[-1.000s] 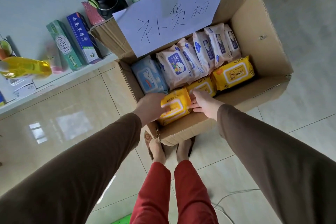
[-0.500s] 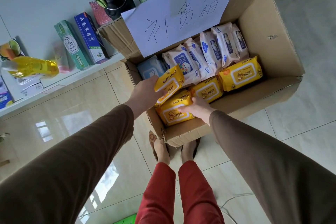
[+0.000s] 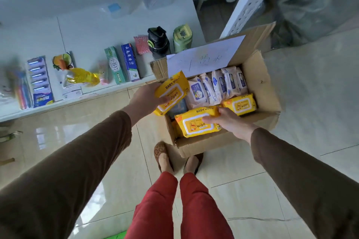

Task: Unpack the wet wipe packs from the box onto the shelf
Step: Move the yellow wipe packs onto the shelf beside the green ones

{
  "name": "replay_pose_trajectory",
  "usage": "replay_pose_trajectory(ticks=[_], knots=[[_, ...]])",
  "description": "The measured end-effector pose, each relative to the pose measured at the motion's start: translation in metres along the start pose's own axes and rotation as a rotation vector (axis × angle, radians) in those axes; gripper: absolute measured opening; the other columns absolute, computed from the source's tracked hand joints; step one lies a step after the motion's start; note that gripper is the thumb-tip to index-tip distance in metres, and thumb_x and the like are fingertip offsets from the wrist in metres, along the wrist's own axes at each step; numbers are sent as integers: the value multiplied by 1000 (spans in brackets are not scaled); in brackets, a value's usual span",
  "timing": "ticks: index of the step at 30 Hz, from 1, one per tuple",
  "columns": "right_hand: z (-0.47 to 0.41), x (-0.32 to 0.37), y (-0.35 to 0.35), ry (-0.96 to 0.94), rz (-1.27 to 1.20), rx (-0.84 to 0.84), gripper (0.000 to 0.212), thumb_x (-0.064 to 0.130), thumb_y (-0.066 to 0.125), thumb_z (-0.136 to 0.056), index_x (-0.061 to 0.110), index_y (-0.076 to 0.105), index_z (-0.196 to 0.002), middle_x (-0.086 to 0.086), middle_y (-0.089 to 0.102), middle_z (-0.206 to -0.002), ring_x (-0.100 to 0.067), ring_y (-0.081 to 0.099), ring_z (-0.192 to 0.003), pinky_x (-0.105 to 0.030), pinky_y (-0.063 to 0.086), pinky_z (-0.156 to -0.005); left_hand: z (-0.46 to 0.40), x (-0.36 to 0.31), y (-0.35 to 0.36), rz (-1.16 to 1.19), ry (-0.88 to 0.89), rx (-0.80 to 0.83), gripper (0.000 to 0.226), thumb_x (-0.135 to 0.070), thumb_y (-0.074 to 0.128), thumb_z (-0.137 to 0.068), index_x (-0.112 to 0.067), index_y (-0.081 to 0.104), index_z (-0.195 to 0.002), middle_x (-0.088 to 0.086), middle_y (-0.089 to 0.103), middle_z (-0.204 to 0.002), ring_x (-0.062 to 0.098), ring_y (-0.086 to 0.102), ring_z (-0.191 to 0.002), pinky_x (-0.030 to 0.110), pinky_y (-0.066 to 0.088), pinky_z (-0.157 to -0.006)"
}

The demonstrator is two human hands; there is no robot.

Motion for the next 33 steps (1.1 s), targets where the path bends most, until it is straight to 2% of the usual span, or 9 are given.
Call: replay_pose_trajectory(ticks=[4, 7, 11, 14, 18, 21, 25, 30, 33], knots=[[77, 93, 3, -89, 23, 40, 20, 32, 78, -83, 21, 73, -100, 7, 74, -106, -7, 63, -104, -19, 40, -77, 63, -1, -94, 59, -3, -49, 37, -42, 74, -84, -22, 62, -113, 1, 66, -99, 22, 63, -84, 31, 50, -65], [124, 170, 29, -222, 28, 60, 10, 27, 74, -86, 23, 69, -93, 7, 74, -101, -6, 65, -96, -20, 46, -76, 120, 11, -166, 117, 9, -96, 33, -41, 77, -82, -26, 64, -108, -2, 66, -92, 18, 61, -80, 28, 44, -60], [157, 264, 92, -384, 9, 73, 57, 40, 87, -66, 11, 70, -112, -10, 74, -111, -26, 69, -108, -38, 51, -99, 188, 53, -253, 185, -6, -190, 28, -47, 78, -77, -26, 63, -90, -1, 66, -81, 21, 63, -78, 38, 49, -68], [170, 328, 150, -465, 11, 75, 51, 43, 86, -66, 16, 71, -108, -9, 75, -109, -32, 68, -108, -45, 52, -93, 226, 94, -314, 237, 13, -268, 27, -46, 78, -76, -24, 64, -86, -4, 64, -73, 19, 59, -69, 36, 46, -63], [177, 401, 230, -548, -15, 127, 44, 34, 75, -76, 15, 68, -115, -8, 76, -108, -25, 72, -97, -34, 57, -77, 257, 155, -393, 244, 46, -334, 21, -41, 76, -79, -25, 63, -85, 0, 67, -76, 23, 63, -73, 40, 50, -66], [175, 446, 281, -593, -45, 133, 49, 31, 75, -78, 12, 65, -122, -10, 74, -112, -29, 72, -102, -39, 58, -82, 265, 202, -444, 240, 55, -372, 19, -36, 77, -80, -24, 64, -88, 3, 69, -82, 26, 66, -81, 44, 53, -73], [159, 497, 327, -652, -21, 62, 44, 38, 76, -75, 20, 68, -115, -2, 76, -110, -24, 70, -105, -40, 51, -96, 257, 247, -498, 210, 64, -388, 19, -34, 77, -82, -25, 65, -94, 1, 70, -85, 25, 67, -82, 44, 53, -78], [117, 575, 360, -710, -15, 34, 40, 41, 75, -75, 24, 69, -110, 1, 76, -108, -24, 70, -106, -38, 49, -93, 214, 284, -577, 126, 48, -397, 23, -33, 75, -85, -22, 66, -103, 2, 70, -93, 26, 66, -88, 43, 54, -82], [87, 627, 373, -744, -17, 29, 39, 41, 76, -74, 25, 69, -109, 3, 76, -108, -21, 70, -105, -37, 50, -93, 180, 300, -632, -5, 34, -440, 23, -35, 74, -85, -21, 64, -100, 1, 68, -91, 26, 64, -86, 39, 53, -75]])
Point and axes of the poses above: each hand's wrist, its own z-axis away from the middle knuckle, its own y-axis out of the palm, x = y × z, the point moved 1 cm from there along -z, towards the middle knuckle
